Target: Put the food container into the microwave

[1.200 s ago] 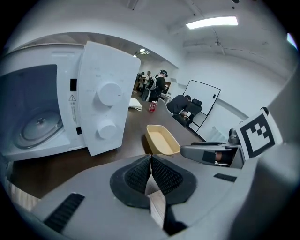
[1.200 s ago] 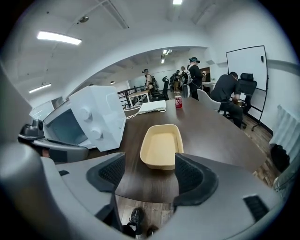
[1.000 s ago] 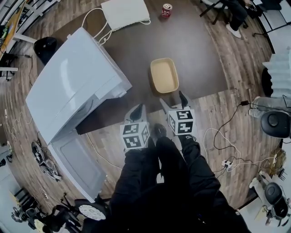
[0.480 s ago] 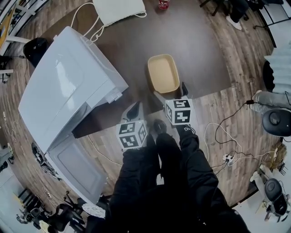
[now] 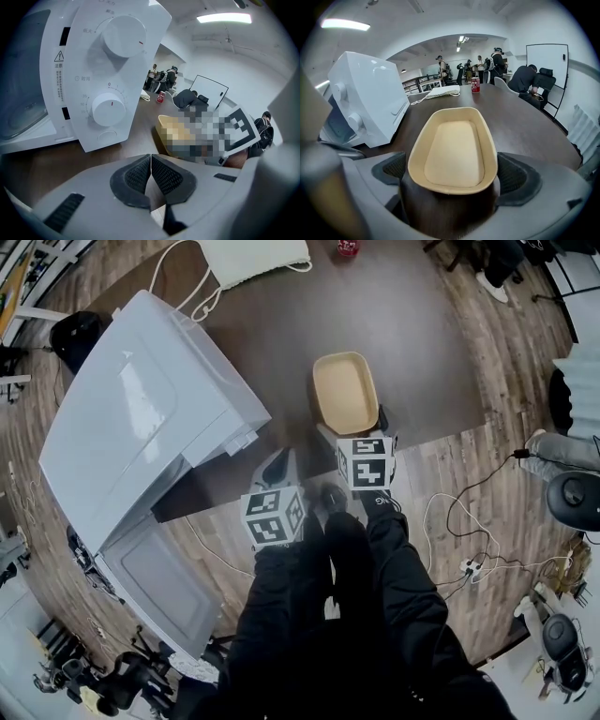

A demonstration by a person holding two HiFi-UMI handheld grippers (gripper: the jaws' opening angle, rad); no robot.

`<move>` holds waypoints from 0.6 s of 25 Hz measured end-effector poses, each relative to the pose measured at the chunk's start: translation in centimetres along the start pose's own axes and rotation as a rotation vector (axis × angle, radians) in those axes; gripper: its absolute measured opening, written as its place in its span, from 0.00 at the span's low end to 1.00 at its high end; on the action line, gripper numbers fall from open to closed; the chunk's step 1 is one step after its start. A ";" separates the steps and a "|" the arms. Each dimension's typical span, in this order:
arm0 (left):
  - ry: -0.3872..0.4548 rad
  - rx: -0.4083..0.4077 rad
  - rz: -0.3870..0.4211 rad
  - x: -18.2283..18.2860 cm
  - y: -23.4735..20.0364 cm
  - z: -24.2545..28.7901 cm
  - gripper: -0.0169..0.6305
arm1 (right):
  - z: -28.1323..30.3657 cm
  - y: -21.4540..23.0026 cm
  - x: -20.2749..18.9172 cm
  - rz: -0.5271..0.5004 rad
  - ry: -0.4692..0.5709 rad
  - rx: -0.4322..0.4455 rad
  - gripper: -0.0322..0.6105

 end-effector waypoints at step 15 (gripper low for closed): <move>0.012 0.023 -0.015 0.0 -0.2 -0.7 0.08 | -0.9 0.3 0.7 -0.041 0.036 -0.037 0.93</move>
Point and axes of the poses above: the fingertips, and each gripper's own axes: z forward along the fingers, y to its right, x out of its top, the point moved 5 cm from there along -z, backward along the fingers, and after that the axes turned 9 degrees about -x, right-handed, at the moved point
